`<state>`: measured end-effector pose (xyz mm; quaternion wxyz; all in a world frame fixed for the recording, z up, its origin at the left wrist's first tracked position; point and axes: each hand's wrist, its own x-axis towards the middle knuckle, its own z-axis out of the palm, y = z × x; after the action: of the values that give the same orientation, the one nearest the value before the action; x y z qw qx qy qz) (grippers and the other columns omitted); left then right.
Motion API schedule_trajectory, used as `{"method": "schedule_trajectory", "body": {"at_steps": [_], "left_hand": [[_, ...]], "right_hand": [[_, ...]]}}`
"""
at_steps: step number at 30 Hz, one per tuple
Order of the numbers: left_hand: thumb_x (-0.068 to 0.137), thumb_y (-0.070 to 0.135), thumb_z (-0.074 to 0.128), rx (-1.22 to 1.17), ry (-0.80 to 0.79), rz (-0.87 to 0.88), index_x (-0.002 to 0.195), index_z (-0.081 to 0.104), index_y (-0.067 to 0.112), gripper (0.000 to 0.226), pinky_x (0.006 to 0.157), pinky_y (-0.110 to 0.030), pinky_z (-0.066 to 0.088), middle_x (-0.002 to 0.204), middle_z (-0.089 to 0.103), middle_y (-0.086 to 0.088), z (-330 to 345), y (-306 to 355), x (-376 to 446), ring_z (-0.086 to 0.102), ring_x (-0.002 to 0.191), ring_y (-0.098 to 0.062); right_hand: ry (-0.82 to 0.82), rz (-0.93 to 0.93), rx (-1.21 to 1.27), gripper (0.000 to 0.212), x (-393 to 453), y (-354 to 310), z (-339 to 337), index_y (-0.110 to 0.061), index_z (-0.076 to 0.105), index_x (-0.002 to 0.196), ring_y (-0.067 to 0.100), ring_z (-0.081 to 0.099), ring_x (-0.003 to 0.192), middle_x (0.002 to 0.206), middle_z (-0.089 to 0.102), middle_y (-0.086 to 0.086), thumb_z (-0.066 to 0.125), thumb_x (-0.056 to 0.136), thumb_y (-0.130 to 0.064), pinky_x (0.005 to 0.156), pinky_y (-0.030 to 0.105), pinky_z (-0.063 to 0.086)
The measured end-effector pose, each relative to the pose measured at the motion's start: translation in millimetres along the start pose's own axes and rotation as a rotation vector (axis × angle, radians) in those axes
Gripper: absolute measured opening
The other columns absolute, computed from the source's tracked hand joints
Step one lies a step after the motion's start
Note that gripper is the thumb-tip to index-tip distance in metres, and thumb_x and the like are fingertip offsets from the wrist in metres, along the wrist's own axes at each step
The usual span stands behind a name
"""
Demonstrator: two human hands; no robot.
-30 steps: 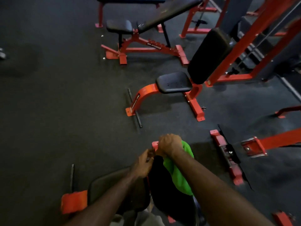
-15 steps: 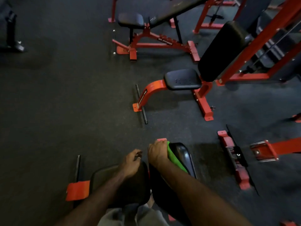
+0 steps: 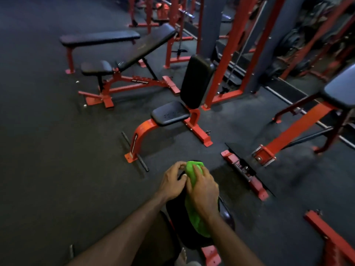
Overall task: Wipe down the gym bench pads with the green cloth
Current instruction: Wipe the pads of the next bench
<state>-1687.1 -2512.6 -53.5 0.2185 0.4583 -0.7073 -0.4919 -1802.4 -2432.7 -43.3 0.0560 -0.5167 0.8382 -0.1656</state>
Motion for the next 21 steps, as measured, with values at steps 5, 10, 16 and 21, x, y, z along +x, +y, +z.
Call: {"method": "schedule_trajectory", "body": {"at_steps": [5,10,16,21], "left_hand": [[0.094,0.020,0.064,0.242,-0.175,0.148,0.147,0.052,0.015,0.054,0.116,-0.014,0.018,0.152,0.049,-0.002,3.5,12.1,4.4,0.042,0.144,-0.016],[0.083,0.044,0.051,0.433,-0.313,0.250,0.156,0.041,0.028,0.076,0.124,-0.042,0.026,0.165,0.034,-0.003,12.2,13.4,7.4,0.028,0.154,-0.022],[0.076,0.026,0.062,0.619,-0.471,0.396,0.162,0.027,0.024,0.092,0.126,-0.041,0.020,0.169,0.023,-0.003,23.4,22.9,7.4,0.015,0.157,-0.026],[0.069,0.032,0.055,0.661,-0.508,0.483,0.159,0.033,0.018,0.094,0.128,-0.039,0.019,0.164,0.036,-0.007,28.8,11.0,17.2,0.029,0.154,-0.028]], "right_hand": [[0.171,0.199,0.062,0.056,-50.3,28.4,0.3,-0.025,0.061,0.139,0.025,0.066,0.113,0.137,0.062,0.001,0.062,0.091,-0.053,0.087,0.041,0.055],[0.279,0.529,0.187,0.053,-94.9,53.5,-8.1,-0.027,0.064,0.137,0.026,0.066,0.107,0.124,0.066,0.002,0.061,0.092,-0.054,0.089,0.044,0.054],[0.245,0.146,-0.058,0.058,-84.9,29.0,3.8,-0.036,0.048,0.149,0.022,0.053,0.130,0.149,0.052,0.000,0.059,0.094,-0.049,0.103,0.043,0.049],[0.279,0.337,0.123,0.052,-101.8,58.0,1.5,-0.041,0.052,0.145,0.013,0.056,0.124,0.143,0.053,-0.011,0.056,0.094,-0.052,0.096,0.038,0.050]]}}
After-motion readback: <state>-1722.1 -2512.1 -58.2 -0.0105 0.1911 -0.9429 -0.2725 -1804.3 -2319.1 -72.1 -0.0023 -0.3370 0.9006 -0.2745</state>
